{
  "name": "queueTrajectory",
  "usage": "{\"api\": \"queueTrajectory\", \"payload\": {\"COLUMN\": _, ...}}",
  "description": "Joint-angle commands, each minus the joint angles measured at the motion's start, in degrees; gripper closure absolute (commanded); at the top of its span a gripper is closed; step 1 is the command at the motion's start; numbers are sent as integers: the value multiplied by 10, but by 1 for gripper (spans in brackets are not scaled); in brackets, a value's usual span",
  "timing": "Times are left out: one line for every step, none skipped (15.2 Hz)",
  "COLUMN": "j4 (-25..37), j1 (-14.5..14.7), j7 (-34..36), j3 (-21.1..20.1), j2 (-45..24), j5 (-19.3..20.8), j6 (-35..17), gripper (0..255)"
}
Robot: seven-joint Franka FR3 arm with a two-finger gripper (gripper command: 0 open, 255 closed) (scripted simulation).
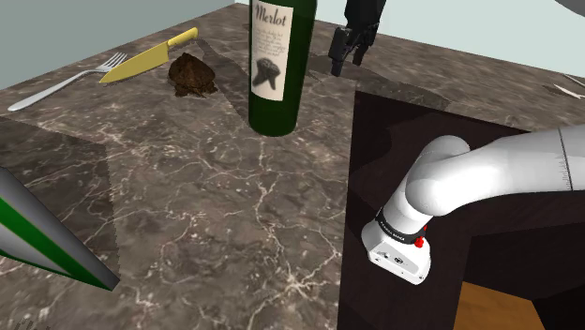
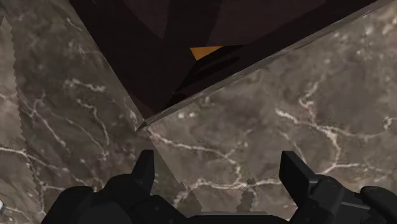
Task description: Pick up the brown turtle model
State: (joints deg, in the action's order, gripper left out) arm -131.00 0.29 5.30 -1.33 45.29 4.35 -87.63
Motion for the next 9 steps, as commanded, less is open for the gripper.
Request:
{"api": "queueTrajectory", "payload": {"j4": 0, "j1": 0, "j7": 0, "j3": 0, "j2": 0, "j5": 0, "j6": 0, "gripper": 0}}
{"api": "queueTrajectory", "payload": {"j4": 12, "j1": 1, "j7": 17, "j3": -10, "j2": -17, "j5": -11, "j6": 1, "gripper": 0}}
{"api": "queueTrajectory", "payload": {"j4": 26, "j1": 2, "j7": 34, "j3": -19, "j2": -35, "j5": -22, "j6": 1, "gripper": 0}}
{"api": "queueTrajectory", "payload": {"j4": 40, "j1": 2, "j7": 50, "j3": -28, "j2": -53, "j5": -32, "j6": 2, "gripper": 0}}
{"api": "queueTrajectory", "payload": {"j4": 54, "j1": 3, "j7": 67, "j3": -37, "j2": -71, "j5": -41, "j6": 3, "gripper": 0}}
{"api": "queueTrajectory", "payload": {"j4": 69, "j1": 3, "j7": 83, "j3": -45, "j2": -90, "j5": -50, "j6": 4, "gripper": 0}}
{"api": "queueTrajectory", "payload": {"j4": 85, "j1": 4, "j7": 99, "j3": -53, "j2": -109, "j5": -59, "j6": 5, "gripper": 0}}
{"api": "queueTrajectory", "payload": {"j4": 102, "j1": 4, "j7": 115, "j3": -61, "j2": -128, "j5": -67, "j6": 6, "gripper": 0}}
{"api": "queueTrajectory", "payload": {"j4": 120, "j1": 4, "j7": 131, "j3": -69, "j2": -148, "j5": -75, "j6": 7, "gripper": 0}}
